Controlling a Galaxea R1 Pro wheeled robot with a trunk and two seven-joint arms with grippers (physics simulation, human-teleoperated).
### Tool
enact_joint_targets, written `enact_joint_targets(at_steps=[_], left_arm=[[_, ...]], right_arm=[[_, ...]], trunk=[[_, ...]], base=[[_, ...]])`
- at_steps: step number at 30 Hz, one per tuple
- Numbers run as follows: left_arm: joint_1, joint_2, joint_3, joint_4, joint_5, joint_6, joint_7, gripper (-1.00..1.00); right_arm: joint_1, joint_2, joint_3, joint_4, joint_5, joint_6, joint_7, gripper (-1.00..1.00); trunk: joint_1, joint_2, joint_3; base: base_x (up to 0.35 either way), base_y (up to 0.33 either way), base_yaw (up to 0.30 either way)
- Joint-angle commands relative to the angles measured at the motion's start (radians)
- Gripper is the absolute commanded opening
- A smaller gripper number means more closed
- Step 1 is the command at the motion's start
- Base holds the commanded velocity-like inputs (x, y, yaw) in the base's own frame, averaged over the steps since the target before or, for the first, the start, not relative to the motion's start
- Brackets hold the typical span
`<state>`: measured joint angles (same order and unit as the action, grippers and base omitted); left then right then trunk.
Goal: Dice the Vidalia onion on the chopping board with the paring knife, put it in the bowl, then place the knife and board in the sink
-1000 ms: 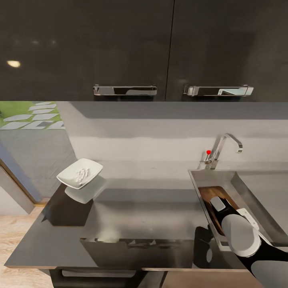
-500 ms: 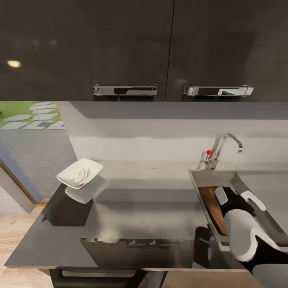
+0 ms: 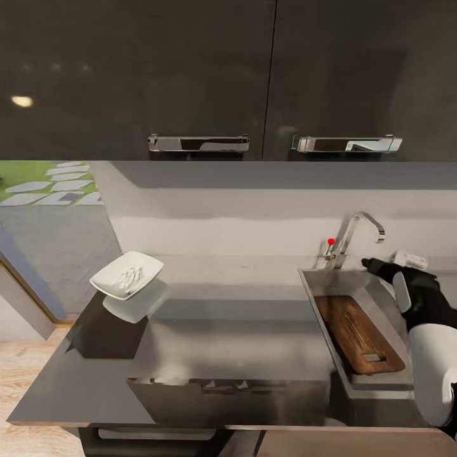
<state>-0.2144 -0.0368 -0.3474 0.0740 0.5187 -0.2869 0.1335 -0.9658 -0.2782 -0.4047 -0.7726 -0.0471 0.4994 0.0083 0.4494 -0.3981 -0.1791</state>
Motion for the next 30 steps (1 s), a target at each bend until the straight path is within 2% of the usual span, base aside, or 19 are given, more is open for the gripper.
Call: enact_joint_targets(at_steps=[1,3,6,7,9,11,14,30], left_arm=[[-0.002,-0.001,-0.008,0.004,0.004,-0.007,0.002,1.00],[-0.002,0.000,-0.008,0.004,0.004,-0.008,0.002,1.00],[-0.002,0.002,-0.008,0.004,0.004,-0.009,0.001,1.00],[-0.002,0.003,-0.008,0.004,0.004,-0.009,0.001,1.00],[-0.002,0.004,-0.008,0.004,0.004,-0.009,0.001,1.00],[-0.002,0.004,-0.008,0.004,0.004,-0.009,0.001,1.00],[-0.002,0.004,-0.008,0.004,0.004,-0.009,0.001,1.00],[-0.002,0.005,-0.008,0.004,0.004,-0.009,0.001,1.00]], right_arm=[[-0.001,-0.016,0.000,-0.001,0.031,0.007,0.062,1.00],[-0.001,-0.031,0.002,-0.002,0.137,0.009,0.174,1.00],[-0.001,-0.037,0.002,-0.002,0.320,0.009,0.364,1.00],[-0.001,-0.038,0.001,-0.002,0.367,0.009,0.433,1.00],[-0.001,-0.039,0.000,-0.002,0.422,0.009,0.557,1.00],[-0.001,-0.040,-0.001,-0.002,0.445,0.008,0.623,1.00],[-0.001,-0.041,-0.001,-0.002,0.458,0.008,0.657,1.00],[-0.001,-0.038,0.001,-0.002,0.461,0.008,0.670,1.00]], trunk=[[0.001,-0.002,-0.002],[0.001,-0.002,-0.002],[0.001,-0.002,-0.002],[0.001,-0.002,-0.002],[0.001,-0.002,-0.002],[0.001,-0.002,-0.002],[0.001,-0.002,-0.002],[0.001,-0.002,-0.002]], base=[[0.000,0.000,0.000],[0.000,0.000,0.000],[0.000,0.000,0.000],[0.000,0.000,0.000],[0.000,0.000,0.000],[-0.003,0.000,0.000],[-0.139,0.000,0.000],[-0.322,0.000,0.000]])
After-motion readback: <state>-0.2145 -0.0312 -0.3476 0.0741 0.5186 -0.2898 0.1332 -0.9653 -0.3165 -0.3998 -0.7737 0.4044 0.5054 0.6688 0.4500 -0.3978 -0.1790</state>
